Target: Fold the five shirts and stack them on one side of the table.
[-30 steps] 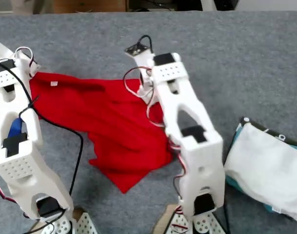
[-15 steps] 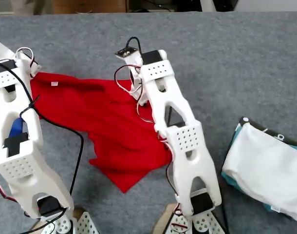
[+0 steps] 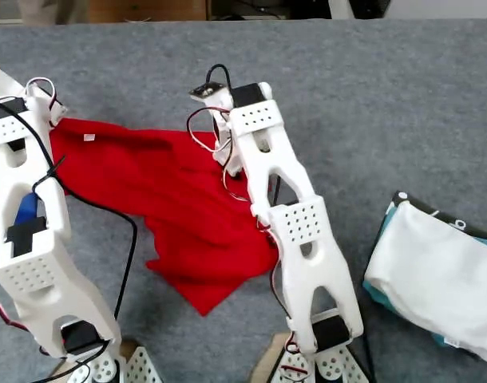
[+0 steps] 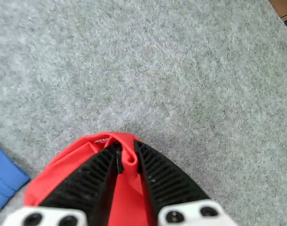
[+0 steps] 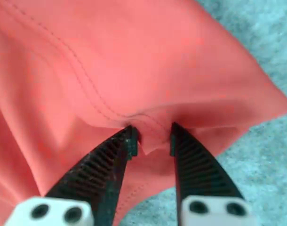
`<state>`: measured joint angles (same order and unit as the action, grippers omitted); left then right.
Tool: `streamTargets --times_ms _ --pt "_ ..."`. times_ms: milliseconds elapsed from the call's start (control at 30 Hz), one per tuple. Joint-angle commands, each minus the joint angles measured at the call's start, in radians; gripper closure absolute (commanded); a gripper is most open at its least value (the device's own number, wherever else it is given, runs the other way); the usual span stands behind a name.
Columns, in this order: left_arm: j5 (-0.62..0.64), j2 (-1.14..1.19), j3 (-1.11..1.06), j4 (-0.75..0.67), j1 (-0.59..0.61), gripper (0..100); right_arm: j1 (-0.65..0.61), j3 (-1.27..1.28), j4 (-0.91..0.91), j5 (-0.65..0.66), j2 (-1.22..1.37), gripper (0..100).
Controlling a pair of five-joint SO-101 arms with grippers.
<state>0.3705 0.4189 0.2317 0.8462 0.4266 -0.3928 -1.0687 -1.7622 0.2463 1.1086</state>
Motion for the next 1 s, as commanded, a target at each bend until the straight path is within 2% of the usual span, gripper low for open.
streamTargets --times_ms 0,133,300,633,967 --pt "-0.009 -0.013 -0.008 -0.029 0.008 98 0.008 -0.024 -0.011 -0.002 0.033 78.4" --pt "-0.009 -0.013 -0.035 -0.068 0.009 98 0.013 -0.061 -0.015 -0.006 0.061 78.6" --pt "-0.009 -0.013 -0.037 -0.069 0.009 98 0.015 -0.084 -0.014 -0.009 0.062 93.3" --pt "-0.009 -0.013 -0.037 -0.069 0.009 98 0.018 -0.085 -0.014 -0.005 0.059 94.1" --pt "-0.009 -0.013 -0.037 -0.069 0.009 98 0.074 -0.122 -0.02 0.005 0.045 94.0"
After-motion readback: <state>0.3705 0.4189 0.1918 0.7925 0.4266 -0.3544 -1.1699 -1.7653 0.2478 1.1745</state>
